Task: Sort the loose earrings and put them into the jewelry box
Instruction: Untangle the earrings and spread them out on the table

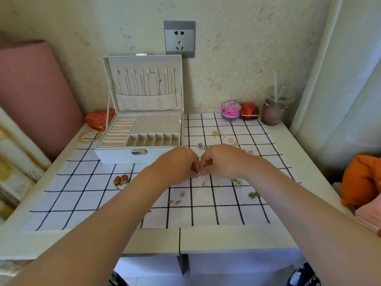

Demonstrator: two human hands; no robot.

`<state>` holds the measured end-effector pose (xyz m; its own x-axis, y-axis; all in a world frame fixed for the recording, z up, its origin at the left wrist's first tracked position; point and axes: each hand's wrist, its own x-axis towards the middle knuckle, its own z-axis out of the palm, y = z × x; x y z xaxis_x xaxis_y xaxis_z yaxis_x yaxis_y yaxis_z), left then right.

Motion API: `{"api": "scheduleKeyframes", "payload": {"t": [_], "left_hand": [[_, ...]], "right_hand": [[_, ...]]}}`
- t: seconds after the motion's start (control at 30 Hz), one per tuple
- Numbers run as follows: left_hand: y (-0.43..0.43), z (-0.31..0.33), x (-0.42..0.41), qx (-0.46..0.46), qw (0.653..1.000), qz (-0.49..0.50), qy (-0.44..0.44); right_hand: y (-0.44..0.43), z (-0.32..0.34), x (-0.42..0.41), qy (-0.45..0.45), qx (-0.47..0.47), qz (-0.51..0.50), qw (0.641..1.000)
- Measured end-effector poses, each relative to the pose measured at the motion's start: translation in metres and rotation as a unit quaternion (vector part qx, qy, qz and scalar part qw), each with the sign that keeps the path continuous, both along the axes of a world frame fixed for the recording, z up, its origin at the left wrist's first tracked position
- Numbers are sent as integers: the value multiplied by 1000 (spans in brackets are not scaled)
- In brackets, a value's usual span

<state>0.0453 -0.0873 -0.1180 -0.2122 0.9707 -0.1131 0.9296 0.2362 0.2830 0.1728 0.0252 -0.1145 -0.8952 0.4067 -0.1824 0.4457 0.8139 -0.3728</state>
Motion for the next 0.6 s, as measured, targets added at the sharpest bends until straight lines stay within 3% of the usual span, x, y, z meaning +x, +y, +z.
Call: {"api": "scheduleKeyframes", "payload": {"t": [0.13, 0.3, 0.6], "left_hand": [[-3, -3, -5, 15, 1000, 5, -1], [-4, -7, -6, 25, 1000, -7, 2], [-9, -2, -8, 68, 998, -14, -5]], "right_hand": [[2, -1, -3, 4, 39, -9, 999], [2, 2, 1, -20, -9, -10, 1000], [8, 14, 14, 24, -16, -26, 999]]}}
